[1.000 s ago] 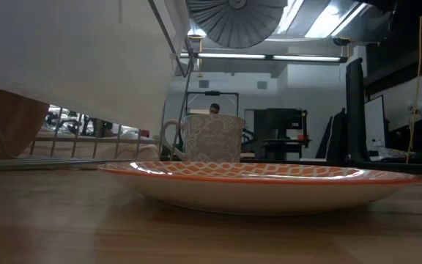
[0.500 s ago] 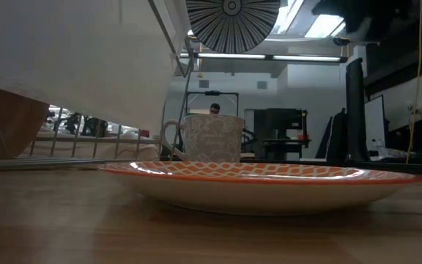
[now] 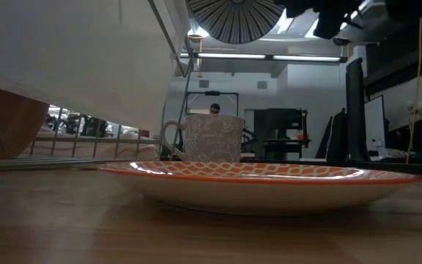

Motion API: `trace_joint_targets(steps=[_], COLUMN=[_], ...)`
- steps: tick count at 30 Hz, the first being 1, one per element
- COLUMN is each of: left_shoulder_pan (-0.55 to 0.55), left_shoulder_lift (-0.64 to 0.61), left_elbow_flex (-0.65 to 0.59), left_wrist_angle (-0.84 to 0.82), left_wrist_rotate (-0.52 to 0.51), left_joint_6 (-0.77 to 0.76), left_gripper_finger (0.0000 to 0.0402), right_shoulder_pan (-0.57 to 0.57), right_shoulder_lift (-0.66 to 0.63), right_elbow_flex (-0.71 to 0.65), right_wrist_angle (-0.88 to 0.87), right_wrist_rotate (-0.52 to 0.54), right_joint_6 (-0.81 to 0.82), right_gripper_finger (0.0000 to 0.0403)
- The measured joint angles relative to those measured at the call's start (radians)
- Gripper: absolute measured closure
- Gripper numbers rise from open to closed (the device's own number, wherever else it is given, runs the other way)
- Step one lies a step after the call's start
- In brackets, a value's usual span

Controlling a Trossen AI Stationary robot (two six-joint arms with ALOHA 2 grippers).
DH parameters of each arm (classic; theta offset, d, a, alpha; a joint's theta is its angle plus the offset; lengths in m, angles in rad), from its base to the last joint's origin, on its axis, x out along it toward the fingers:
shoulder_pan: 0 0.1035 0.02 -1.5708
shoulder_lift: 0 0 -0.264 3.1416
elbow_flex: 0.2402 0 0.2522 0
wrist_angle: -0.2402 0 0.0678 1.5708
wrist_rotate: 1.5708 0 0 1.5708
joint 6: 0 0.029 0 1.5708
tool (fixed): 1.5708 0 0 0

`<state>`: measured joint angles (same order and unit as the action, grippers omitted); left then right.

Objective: Sort dishes
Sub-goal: Put the blue patterned plate into the dish rack

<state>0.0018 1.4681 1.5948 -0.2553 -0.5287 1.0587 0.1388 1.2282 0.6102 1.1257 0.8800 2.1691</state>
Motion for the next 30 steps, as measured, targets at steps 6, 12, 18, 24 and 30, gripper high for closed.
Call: trace_joint_targets(steps=[6, 12, 18, 24, 30], left_shoulder_pan=[-0.046, -0.087, -0.104, -0.108, -0.113], left_shoulder_lift=[0.0, 0.002, 0.002, 0.0, -0.002], left_elbow_flex=[0.0, 0.0, 0.0, 0.0, 0.0], left_wrist_angle=[0.009, 0.012, 0.006, -0.009, -0.032], left_wrist_rotate=[-0.036, -0.036, -0.033, -0.031, -0.032], left_joint_6=[0.076, 0.183, 0.182, 0.195, 0.198], left_gripper_finger=[0.04, 0.04, 0.04, 0.04, 0.0371], right_shoulder_pan=[-0.034, -0.077, -0.109, -0.113, -0.113], right_shoulder_lift=[0.034, 0.034, 0.034, 0.034, 0.033], right_elbow_flex=[0.057, 0.059, 0.059, 0.059, 0.058], right_wrist_angle=[-0.007, -0.021, -0.059, -0.074, -0.075], right_wrist_rotate=[-0.06, -0.186, -0.314, -0.337, -0.341], right_joint_6=[0.019, 0.018, -0.016, -0.097, -0.138], right_gripper_finger=[0.0303, 0.0303, 0.0305, 0.0353, 0.0361])
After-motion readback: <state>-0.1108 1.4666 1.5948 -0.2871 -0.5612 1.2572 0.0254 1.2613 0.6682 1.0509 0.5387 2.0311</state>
